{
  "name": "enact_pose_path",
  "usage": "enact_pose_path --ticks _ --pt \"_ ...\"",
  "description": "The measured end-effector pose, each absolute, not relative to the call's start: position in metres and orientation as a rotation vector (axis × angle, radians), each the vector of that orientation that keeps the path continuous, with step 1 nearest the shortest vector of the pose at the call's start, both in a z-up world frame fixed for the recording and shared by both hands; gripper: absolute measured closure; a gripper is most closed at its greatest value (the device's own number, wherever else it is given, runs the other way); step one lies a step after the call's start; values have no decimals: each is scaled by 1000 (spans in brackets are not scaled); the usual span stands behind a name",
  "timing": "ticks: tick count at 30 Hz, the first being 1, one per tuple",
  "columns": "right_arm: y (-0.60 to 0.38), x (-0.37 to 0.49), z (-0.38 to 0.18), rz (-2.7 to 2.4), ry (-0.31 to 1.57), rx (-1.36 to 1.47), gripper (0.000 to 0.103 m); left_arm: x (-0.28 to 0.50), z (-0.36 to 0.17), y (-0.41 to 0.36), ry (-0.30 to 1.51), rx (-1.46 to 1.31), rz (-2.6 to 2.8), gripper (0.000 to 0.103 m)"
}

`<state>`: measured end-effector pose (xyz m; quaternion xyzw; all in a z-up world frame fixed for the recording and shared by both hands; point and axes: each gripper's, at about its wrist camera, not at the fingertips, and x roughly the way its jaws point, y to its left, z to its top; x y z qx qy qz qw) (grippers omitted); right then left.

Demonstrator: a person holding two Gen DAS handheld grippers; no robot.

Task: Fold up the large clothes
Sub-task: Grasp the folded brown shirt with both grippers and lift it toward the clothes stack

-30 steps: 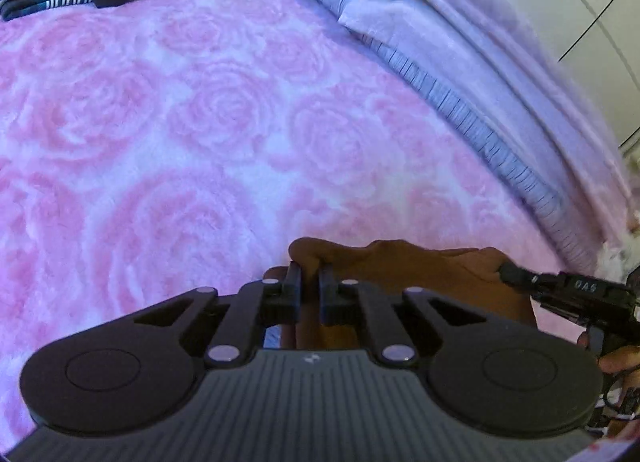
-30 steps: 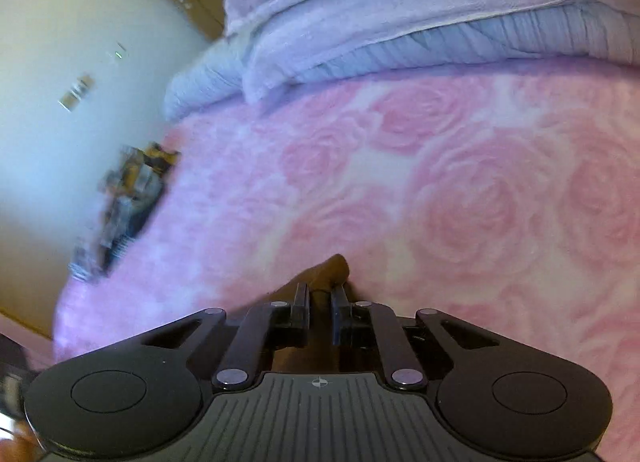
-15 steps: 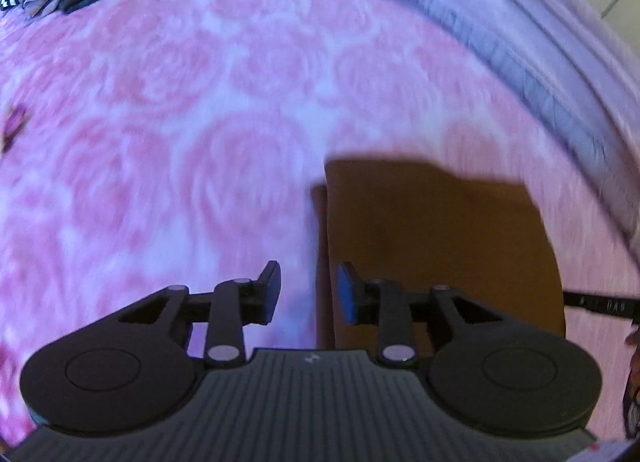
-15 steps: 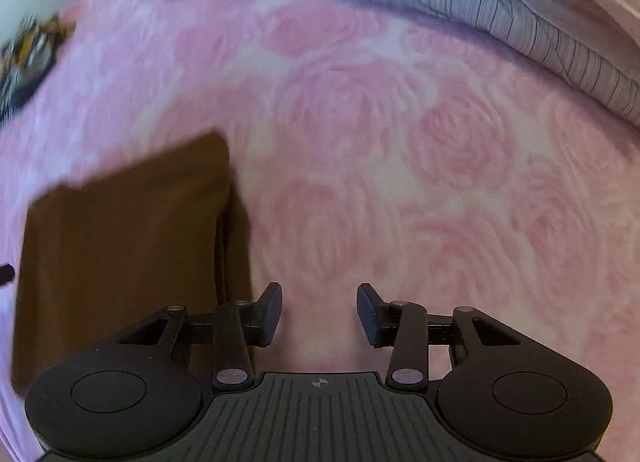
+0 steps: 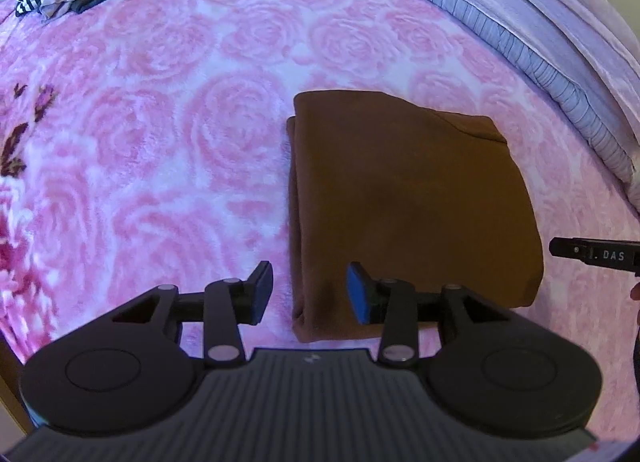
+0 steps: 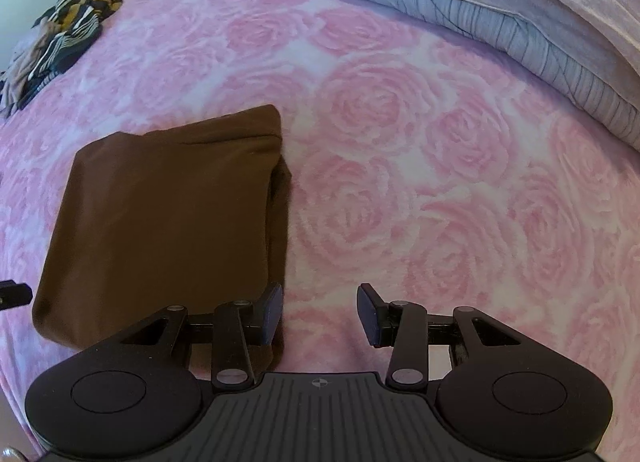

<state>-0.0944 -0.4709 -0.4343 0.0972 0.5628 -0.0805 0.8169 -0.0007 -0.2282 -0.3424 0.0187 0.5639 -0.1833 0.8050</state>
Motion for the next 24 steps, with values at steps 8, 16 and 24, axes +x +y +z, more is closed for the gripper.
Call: enact_pose_path --ticks 8,16,24 --pt "-530 -107 -461 -34 1009 726 28 43 -375 -192 1253 -219 -425 56" --pt "-558 -82 -530 87 1025 948 28 79 -426 -182 1309 -472 -488 56" --pt "-560 -58 -555 227 1001 968 38 96 -448 -197 1290 -547 -598 69"
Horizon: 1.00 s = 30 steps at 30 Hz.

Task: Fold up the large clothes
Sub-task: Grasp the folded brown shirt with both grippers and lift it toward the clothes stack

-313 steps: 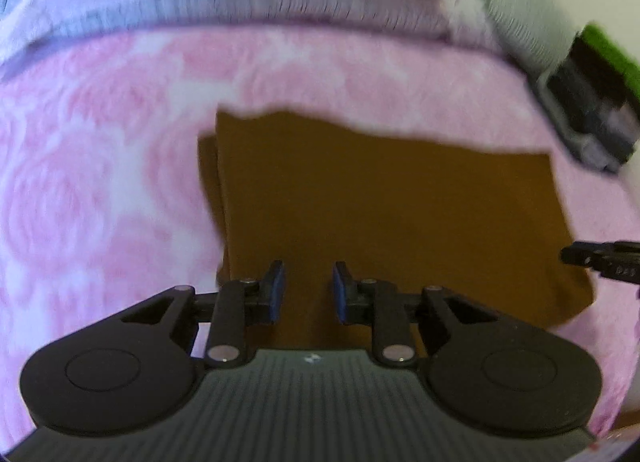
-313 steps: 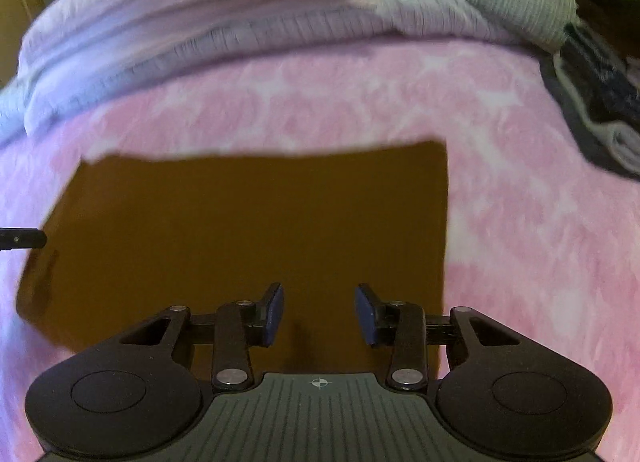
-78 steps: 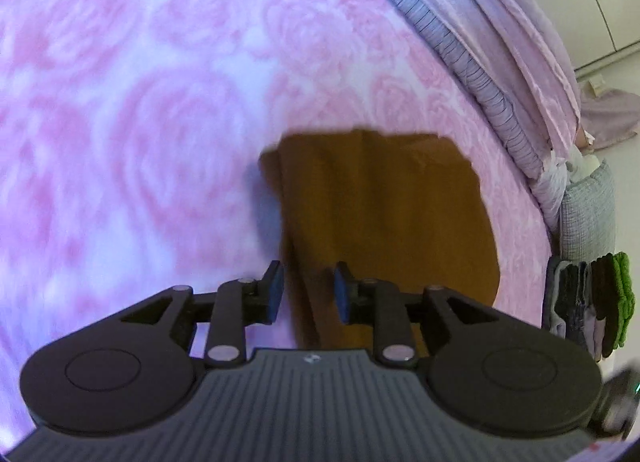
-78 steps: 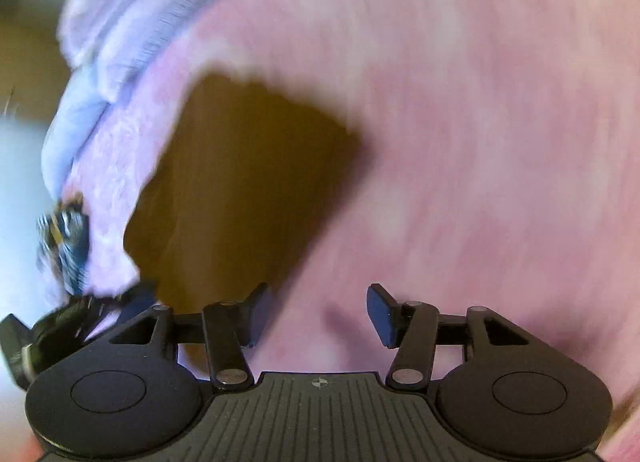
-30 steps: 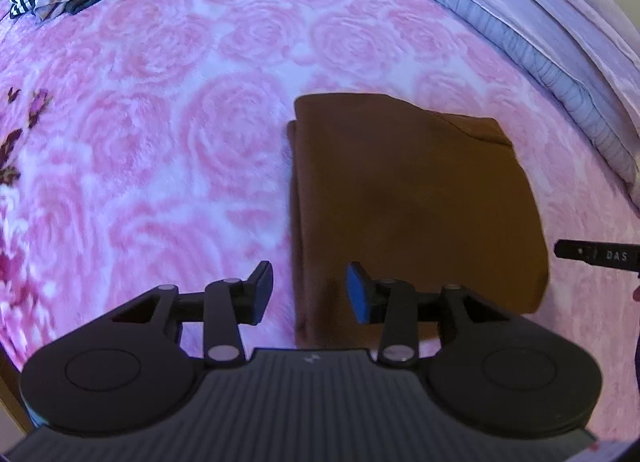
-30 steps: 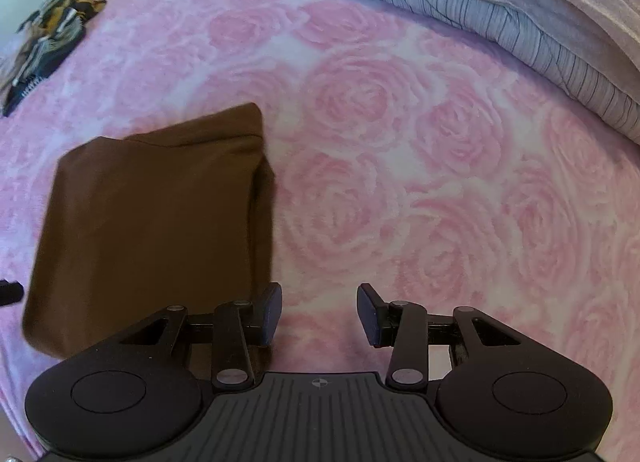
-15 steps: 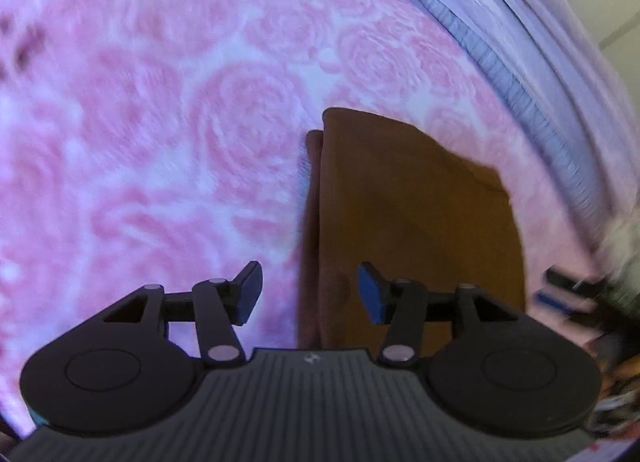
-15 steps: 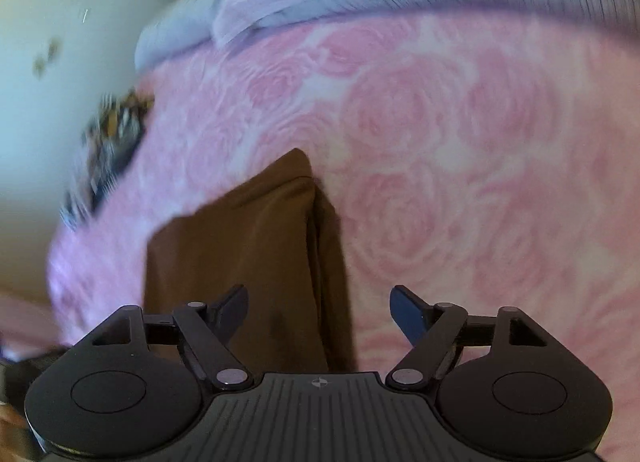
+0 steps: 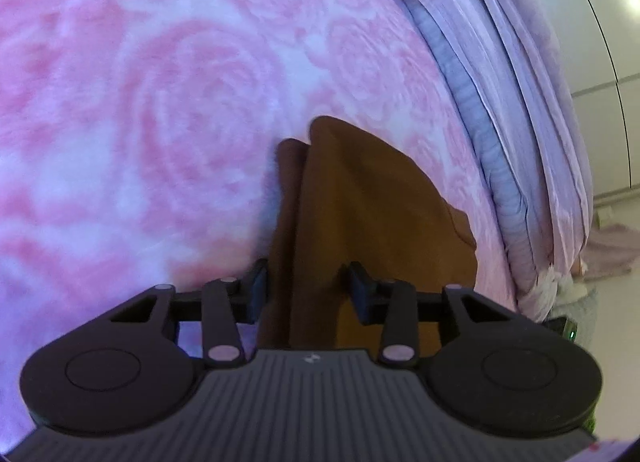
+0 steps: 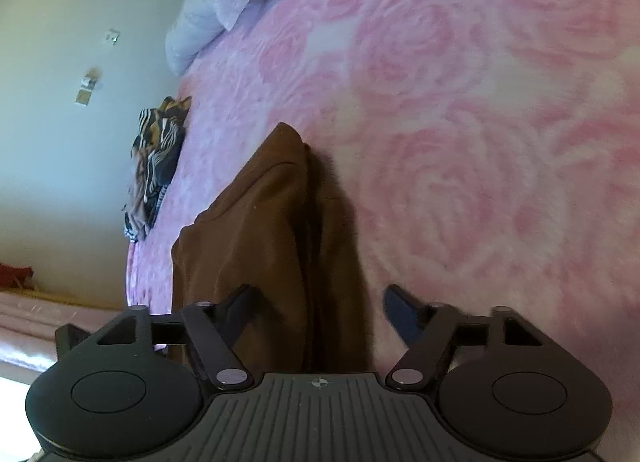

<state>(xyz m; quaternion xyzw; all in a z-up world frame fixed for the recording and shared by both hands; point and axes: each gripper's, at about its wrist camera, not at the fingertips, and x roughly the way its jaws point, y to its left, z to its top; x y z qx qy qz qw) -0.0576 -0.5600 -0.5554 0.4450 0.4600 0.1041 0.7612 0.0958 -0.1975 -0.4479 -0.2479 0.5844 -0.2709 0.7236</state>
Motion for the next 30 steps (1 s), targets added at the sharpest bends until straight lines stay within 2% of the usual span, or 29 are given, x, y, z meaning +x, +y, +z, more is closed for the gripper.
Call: enact_pose_path --ticks 2,3,4,6,8,17,24,30 --pt "-559 -53 -558 239 990 984 41 101 -453 -204 1290 -559 -618 73" --pt "-558 -52 -559 251 979 991 49 103 -455 -207 1287 -557 -631 77" --pt "-556 -50 -563 260 986 1021 72 105 -456 -209 1288 -551 -642 80" --pt "-550 -51 -564 238 970 1036 75 107 -454 -213 1284 -519 -672 90" --pt "-545 -57 -557 201 939 1026 79 106 -449 -215 1265 -483 -695 93" --pt "-522 -140 -487 9 783 1104 83 76 -378 -232 1181 -288 -850 95" --pt "-514 -250 -393 -168 663 1194 83 21 -281 -260 1217 -191 -1012 95" --pt "-543 -356 -309 -330 538 1227 83 -51 -208 -334 1216 -99 -1192 95"
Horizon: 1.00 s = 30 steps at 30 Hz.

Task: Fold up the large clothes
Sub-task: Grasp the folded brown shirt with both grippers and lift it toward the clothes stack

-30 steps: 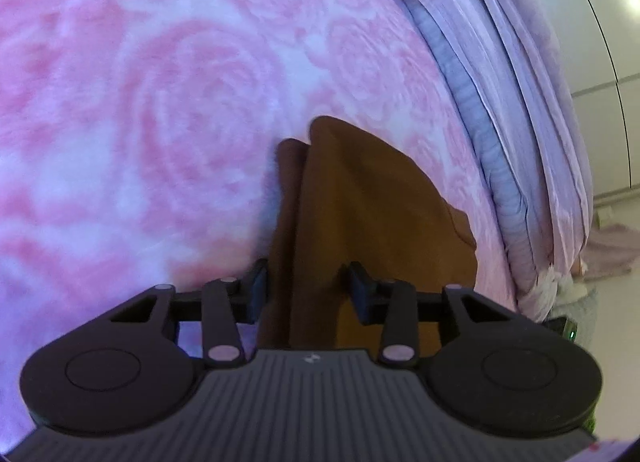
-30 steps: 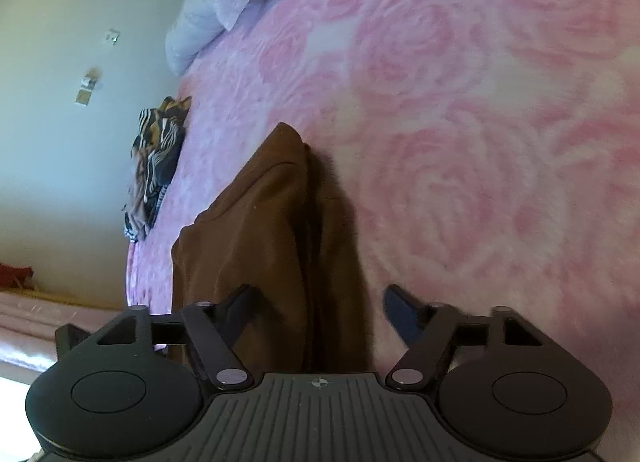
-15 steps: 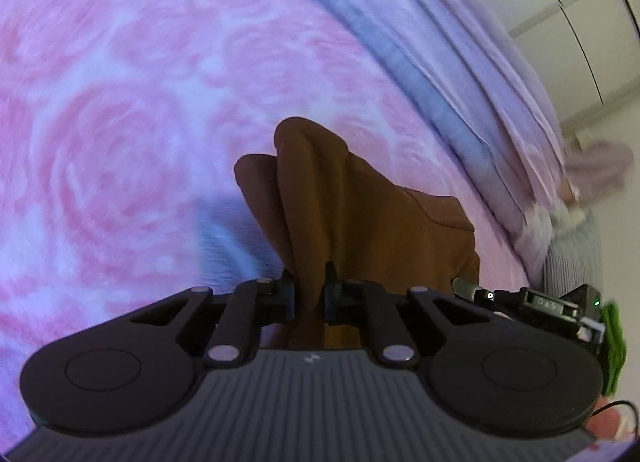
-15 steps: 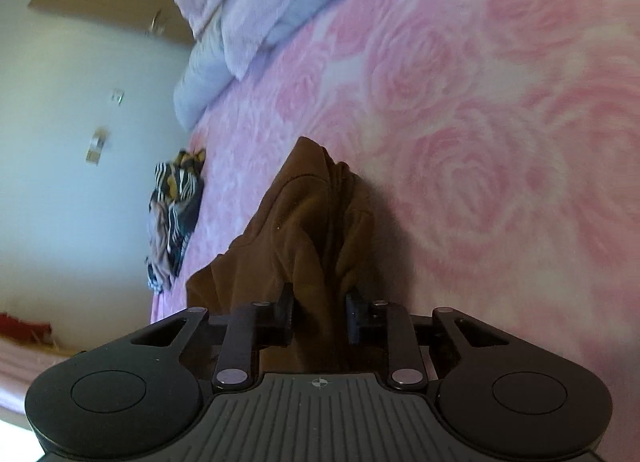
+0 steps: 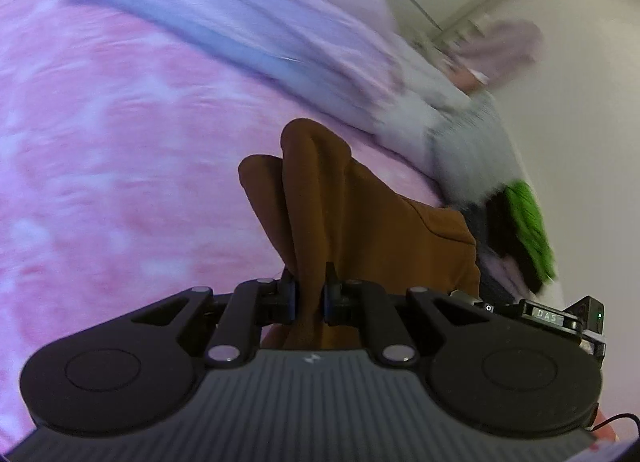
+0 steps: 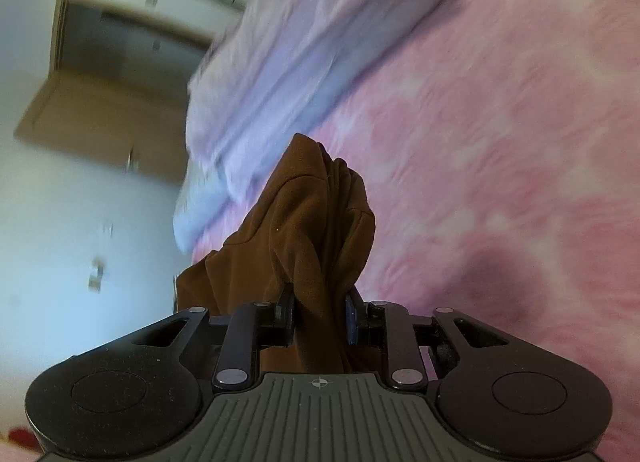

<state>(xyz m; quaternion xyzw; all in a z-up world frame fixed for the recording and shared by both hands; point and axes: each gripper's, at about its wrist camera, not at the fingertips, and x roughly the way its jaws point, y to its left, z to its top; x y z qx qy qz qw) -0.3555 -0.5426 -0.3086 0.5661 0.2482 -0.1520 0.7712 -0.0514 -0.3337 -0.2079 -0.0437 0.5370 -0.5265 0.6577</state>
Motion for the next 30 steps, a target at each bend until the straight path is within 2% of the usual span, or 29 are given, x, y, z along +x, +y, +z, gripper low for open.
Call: enact_pose_path --ticks 5,12,20,24,30 --pt "-604 -452 -253 -462 428 1215 83 -138 -167 -436 1176 -22 -1379 95" --pt "-746 -583 -185 -600 334 1142 83 -280 -126 -601 1157 -53 -1540 95" --pt "-909 -668 -102 -719 237 1062 83 -390 -65 -793 1111 -74 -1678 95" --pt "-968 -680 -93 -742 201 1084 83 -414 -49 -864 1075 -23 -1695 95" --pt "-1027 -685 -121 -746 218 1172 83 -420 -67 -920 1098 66 -1653 95"
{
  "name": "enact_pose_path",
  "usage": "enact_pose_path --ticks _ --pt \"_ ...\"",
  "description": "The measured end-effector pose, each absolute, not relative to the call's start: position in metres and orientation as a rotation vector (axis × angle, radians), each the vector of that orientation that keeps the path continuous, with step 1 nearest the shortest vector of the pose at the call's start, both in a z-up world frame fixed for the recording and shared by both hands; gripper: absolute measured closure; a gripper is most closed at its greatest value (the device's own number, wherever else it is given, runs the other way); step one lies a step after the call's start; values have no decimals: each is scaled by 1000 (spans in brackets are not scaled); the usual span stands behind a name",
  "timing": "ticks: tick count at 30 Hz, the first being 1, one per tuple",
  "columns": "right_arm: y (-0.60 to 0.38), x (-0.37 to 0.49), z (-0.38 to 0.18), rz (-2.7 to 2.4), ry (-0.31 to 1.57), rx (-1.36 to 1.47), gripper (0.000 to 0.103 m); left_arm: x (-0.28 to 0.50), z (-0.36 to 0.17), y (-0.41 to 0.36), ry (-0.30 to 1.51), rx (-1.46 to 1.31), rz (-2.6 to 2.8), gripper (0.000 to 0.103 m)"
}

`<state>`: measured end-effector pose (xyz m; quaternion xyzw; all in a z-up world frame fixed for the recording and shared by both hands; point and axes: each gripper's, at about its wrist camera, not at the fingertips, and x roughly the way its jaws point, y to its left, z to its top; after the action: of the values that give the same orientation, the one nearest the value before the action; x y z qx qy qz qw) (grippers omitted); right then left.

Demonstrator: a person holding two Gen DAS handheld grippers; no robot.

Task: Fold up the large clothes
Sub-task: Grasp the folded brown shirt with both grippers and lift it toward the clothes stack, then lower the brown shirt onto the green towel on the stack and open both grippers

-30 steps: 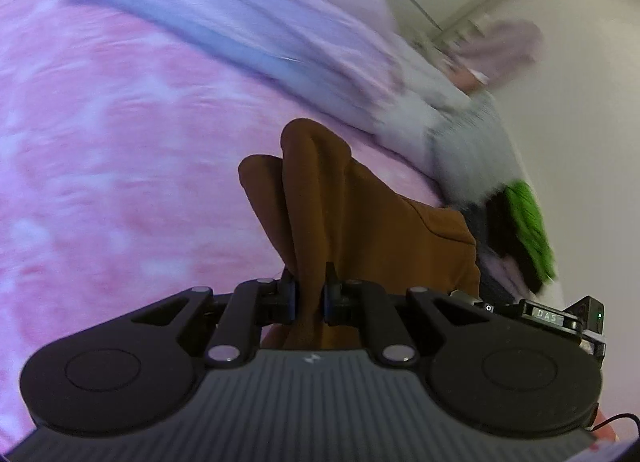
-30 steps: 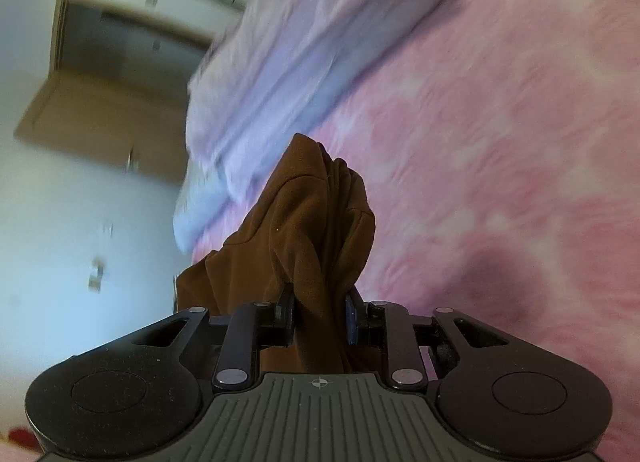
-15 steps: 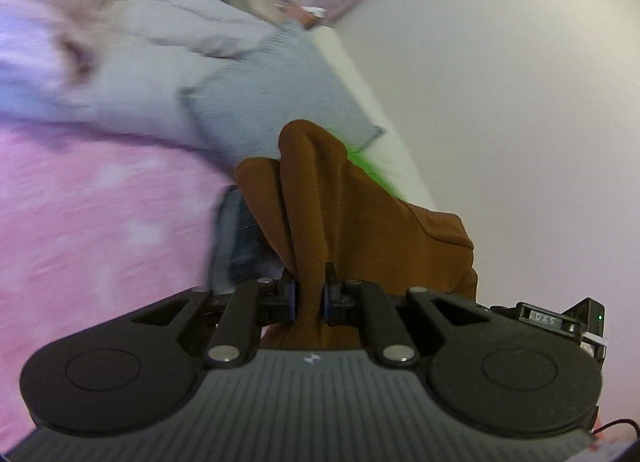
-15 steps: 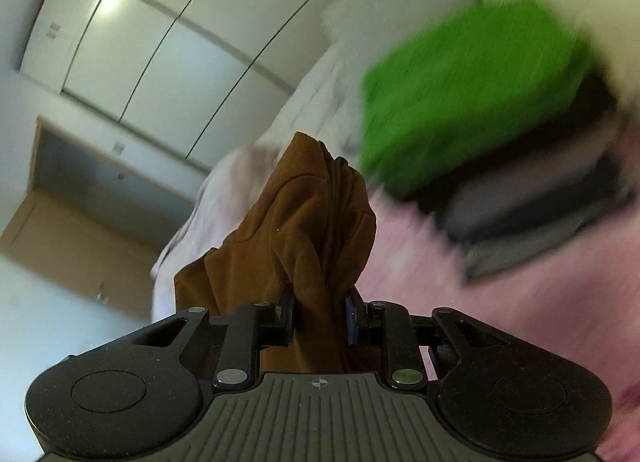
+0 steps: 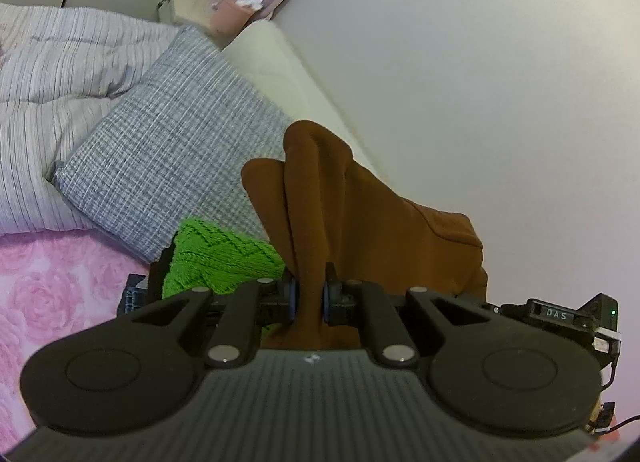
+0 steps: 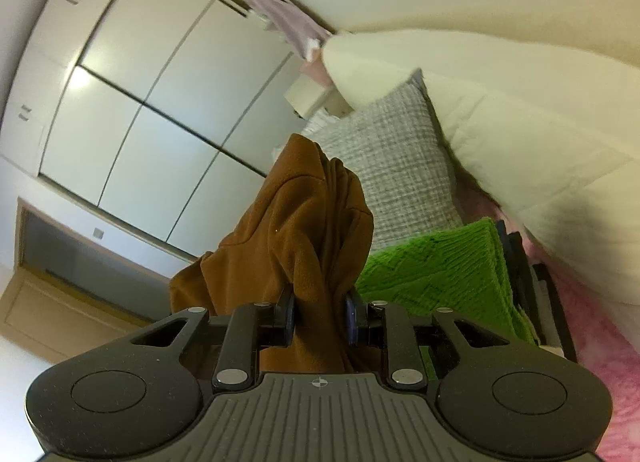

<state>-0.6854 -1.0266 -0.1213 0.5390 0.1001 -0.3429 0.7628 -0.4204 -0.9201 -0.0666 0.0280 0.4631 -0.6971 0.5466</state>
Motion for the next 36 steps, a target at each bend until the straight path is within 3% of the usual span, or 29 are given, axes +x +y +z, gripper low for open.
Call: enact_pose_path --ticks 9,10,12,14,17,25,29,32,36 --pt "-1061 -687 -178 -806 317 1206 80 -413 -121 -958 1177 127 -1572 92" --pt "-1062 -686 -185 -836 334 1186 78 -413 -130 -960 1181 130 -1555 91" --pt "-1060 -684 -195 -881 358 1156 74 -409 -142 -960 1175 134 -1523 80" --pt "-1054 -686 -197 -903 351 1120 64 -404 -146 -958 1154 128 -1495 73" --pt "-1039 -690 -183 -978 360 1003 58 -396 -138 -950 1082 142 -1462 73" --pt "-927 -669 -133 -1005 452 507 59 -459 -75 -883 736 313 -1579 74" --pt "-896 -644 -152 -923 530 458 69 -484 -98 -879 747 431 -1583 75" --pt "-891 -631 -177 -928 604 417 70 -487 -129 -891 769 499 -1518 81" --pt "-891 -631 -177 -943 599 431 69 -494 -127 -889 740 512 -1494 82"
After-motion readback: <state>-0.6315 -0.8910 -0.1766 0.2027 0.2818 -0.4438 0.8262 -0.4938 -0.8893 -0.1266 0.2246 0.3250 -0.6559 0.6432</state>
